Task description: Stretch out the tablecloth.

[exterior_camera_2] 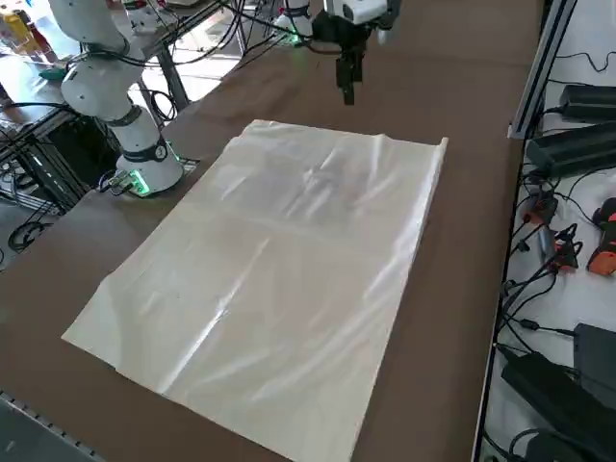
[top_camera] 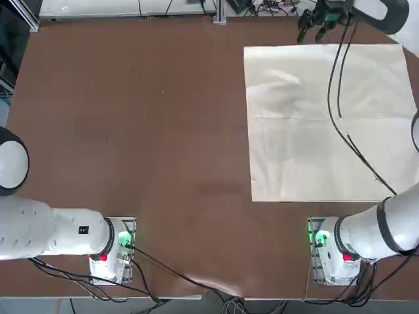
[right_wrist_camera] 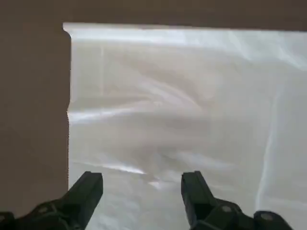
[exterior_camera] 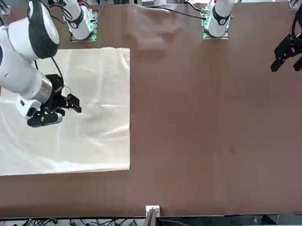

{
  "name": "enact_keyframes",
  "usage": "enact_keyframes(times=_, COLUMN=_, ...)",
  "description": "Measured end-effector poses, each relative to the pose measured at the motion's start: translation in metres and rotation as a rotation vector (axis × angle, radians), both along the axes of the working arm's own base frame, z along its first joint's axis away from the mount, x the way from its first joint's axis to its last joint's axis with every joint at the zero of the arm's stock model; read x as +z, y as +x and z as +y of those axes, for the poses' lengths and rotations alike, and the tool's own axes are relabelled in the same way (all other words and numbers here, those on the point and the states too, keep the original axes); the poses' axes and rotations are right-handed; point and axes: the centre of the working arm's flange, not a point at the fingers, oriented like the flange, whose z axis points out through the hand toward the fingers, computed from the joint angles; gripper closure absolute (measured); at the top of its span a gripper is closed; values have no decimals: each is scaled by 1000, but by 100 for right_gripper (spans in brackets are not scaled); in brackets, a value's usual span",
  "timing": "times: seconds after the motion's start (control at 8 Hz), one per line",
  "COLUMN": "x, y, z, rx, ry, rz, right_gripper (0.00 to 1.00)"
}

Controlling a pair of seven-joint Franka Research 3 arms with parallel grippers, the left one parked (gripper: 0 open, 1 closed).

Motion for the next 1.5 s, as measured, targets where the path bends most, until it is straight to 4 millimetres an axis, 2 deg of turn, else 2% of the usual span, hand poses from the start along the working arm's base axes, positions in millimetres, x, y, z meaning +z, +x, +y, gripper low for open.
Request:
enact_keyframes(times=0.25, x=-75, y=-62, z=-8, rx=-1, ry=-24, rz=75, right_gripper=0)
enact_keyframes(times=0.38, x=-105, y=-89, z=-12, rx=-3, ry=-35, rz=131, right_gripper=0)
enact_keyframes(times=0.62, x=-149, y=-128, z=-17, rx=-37, ry=-22, rz=240, right_gripper=0)
enact_keyframes(times=0.88, x=-179, y=-157, z=-9, rx=-55, ry=-1, rz=327, right_gripper=0)
enact_keyframes(times=1.25, x=-218, y=-182, z=-2, rx=-70, ry=-1, rz=442, right_gripper=6)
enact_keyframes(times=1.38, x=-228, y=-189, z=1, rx=-85, ry=11, rz=480, right_gripper=15)
enact_keyframes(times=1.5, x=-234, y=-197, z=7, rx=-96, ry=26, rz=523, right_gripper=37)
